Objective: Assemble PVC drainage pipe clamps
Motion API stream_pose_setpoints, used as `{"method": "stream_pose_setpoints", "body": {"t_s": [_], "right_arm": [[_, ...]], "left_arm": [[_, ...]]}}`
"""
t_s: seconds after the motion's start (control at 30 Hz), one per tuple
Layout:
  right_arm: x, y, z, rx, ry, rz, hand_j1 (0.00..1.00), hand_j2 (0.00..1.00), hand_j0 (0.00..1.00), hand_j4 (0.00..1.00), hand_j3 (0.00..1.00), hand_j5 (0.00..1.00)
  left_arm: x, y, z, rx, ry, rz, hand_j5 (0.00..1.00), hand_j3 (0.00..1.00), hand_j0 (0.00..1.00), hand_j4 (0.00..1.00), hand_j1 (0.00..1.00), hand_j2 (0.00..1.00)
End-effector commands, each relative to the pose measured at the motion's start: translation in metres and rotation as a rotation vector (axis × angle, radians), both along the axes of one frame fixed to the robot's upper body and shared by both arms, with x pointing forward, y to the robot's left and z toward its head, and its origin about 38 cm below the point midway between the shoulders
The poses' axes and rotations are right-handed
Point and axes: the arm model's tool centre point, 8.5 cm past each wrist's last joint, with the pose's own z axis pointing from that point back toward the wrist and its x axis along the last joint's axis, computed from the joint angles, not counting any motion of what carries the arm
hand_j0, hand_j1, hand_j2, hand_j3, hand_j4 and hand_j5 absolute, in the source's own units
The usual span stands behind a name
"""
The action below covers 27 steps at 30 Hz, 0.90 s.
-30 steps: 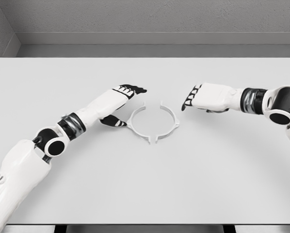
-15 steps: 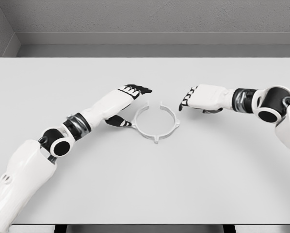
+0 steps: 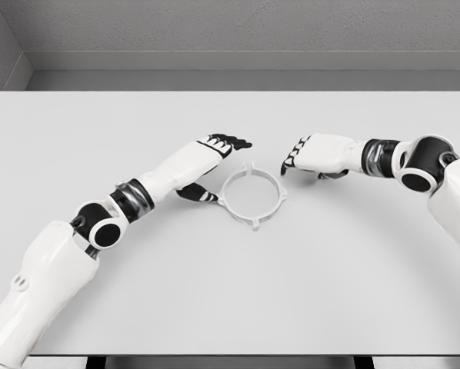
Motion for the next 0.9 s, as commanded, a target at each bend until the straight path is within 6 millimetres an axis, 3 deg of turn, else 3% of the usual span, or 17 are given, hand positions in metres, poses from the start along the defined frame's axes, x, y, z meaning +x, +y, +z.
{"method": "stream_pose_setpoints", "body": {"t_s": [0.0, 0.17, 0.33, 0.4, 0.43, 0.53, 0.63, 0.7, 0.8, 0.87], "right_arm": [[0.0, -0.001, 0.001, 0.005, 0.0, -0.004, 0.77, 0.77, 0.77, 0.77, 0.77, 0.77], [0.0, -0.002, 0.001, 0.008, 0.001, -0.005, 0.77, 0.77, 0.77, 0.77, 0.77, 0.77], [0.001, -0.004, 0.004, 0.011, -0.004, -0.01, 0.96, 0.96, 0.96, 0.96, 0.96, 0.96], [0.001, -0.006, 0.007, 0.016, -0.008, -0.012, 0.99, 0.99, 0.99, 0.99, 0.99, 0.99], [0.001, -0.008, 0.008, 0.016, -0.01, -0.015, 0.99, 0.99, 0.99, 0.99, 0.99, 0.99], [0.001, -0.038, 0.042, 0.14, -0.045, -0.071, 1.0, 1.0, 1.0, 1.0, 1.0, 1.0], [-0.028, -0.082, 0.074, 0.295, -0.104, -0.125, 1.0, 1.0, 1.0, 1.0, 1.0, 1.0], [-0.04, -0.104, 0.079, 0.353, -0.115, -0.168, 1.0, 1.0, 1.0, 1.0, 1.0, 1.0], [-0.046, -0.126, 0.091, 0.44, -0.134, -0.211, 1.0, 1.0, 1.0, 1.0, 1.0, 1.0], [-0.05, -0.125, 0.088, 0.478, -0.109, -0.207, 1.0, 1.0, 1.0, 1.0, 1.0, 1.0]], "left_arm": [[-0.001, -0.006, 0.001, -0.015, 0.005, -0.007, 1.0, 1.0, 1.0, 1.0, 1.0, 1.0], [0.001, -0.015, 0.001, -0.002, 0.008, 0.007, 1.0, 1.0, 1.0, 1.0, 1.0, 1.0], [0.008, 0.001, 0.007, -0.009, -0.003, 0.049, 1.0, 1.0, 1.0, 1.0, 1.0, 1.0], [0.011, 0.007, 0.008, -0.003, -0.005, 0.055, 1.0, 1.0, 1.0, 1.0, 1.0, 1.0], [0.012, 0.019, 0.008, 0.02, -0.009, 0.069, 1.0, 1.0, 1.0, 1.0, 1.0, 1.0], [0.023, 0.06, 0.024, 0.103, -0.053, 0.105, 1.0, 1.0, 1.0, 1.0, 1.0, 1.0], [0.027, 0.118, 0.046, 0.049, -0.012, 0.154, 1.0, 1.0, 1.0, 1.0, 1.0, 1.0], [0.026, 0.151, 0.058, 0.028, 0.011, 0.19, 1.0, 1.0, 1.0, 1.0, 1.0, 1.0], [0.025, 0.174, 0.064, 0.073, 0.007, 0.22, 1.0, 1.0, 1.0, 1.0, 1.0, 1.0], [0.024, 0.179, 0.066, 0.083, 0.005, 0.227, 1.0, 1.0, 1.0, 1.0, 1.0, 1.0]]}}
